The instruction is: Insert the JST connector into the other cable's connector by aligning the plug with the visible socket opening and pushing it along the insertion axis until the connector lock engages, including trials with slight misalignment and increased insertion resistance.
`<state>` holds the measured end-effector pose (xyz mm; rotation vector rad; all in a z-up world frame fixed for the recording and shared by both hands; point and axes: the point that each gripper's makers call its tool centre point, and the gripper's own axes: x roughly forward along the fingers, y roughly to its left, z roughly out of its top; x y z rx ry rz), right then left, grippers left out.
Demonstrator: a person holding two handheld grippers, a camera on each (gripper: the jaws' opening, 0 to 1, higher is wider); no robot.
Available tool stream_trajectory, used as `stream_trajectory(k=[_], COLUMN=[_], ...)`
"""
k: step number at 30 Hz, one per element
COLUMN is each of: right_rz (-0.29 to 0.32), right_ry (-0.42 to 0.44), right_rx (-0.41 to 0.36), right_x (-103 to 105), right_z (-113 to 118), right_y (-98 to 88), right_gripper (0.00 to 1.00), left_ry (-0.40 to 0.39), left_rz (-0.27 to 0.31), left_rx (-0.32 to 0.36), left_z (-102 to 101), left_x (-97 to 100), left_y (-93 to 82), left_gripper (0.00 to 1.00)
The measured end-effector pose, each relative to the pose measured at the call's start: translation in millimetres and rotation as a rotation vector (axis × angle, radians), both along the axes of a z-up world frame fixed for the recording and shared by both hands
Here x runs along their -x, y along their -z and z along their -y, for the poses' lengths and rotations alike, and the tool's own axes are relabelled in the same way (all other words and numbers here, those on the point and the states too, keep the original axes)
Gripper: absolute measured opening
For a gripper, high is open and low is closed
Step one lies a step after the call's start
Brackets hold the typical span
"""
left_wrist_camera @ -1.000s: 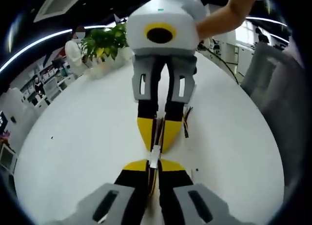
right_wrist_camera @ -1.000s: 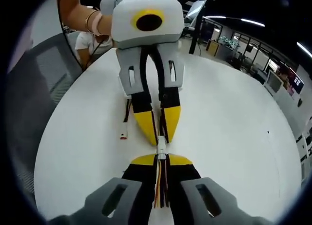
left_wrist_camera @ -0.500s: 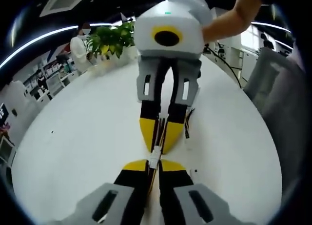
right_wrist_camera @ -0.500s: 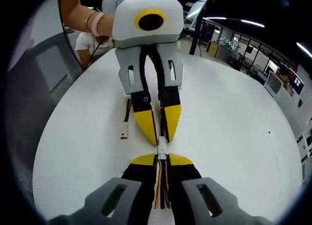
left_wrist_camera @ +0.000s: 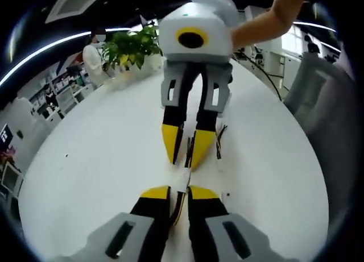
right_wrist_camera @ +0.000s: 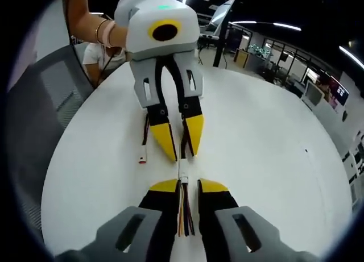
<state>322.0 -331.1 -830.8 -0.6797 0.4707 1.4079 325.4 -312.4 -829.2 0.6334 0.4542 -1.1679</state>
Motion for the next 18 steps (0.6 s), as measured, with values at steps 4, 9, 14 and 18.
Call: stream_trajectory(k=[4, 9, 14, 18], right_rz=[0.018, 0.005, -0.041, -0.059], right_ry=[0.000, -0.002, -0.010, -0.015], right_rx=[-0.006, -0.015, 0.021, 0.030], right_x=[4, 16, 32, 38], right_z=[4, 9, 14, 16], right_y=[-8.3, -13.1, -3.3, 5.3], right_gripper=[0.08, 0.09, 0.09, 0.09], left_ry=[0.002, 0.008, 0.025, 0.045], left_rz=[0.015, 0.025, 0.020, 0.005], left_rx=[-0.002, -0.033, -0.038, -0.044], left_z=[-5, -9, -5, -1], left_x=[6.9, 18.3, 32.9, 43.2], left_y=[-8.9, -10.3, -10.5, -6.9], left_gripper=[0.04, 0.04, 0.04, 0.04])
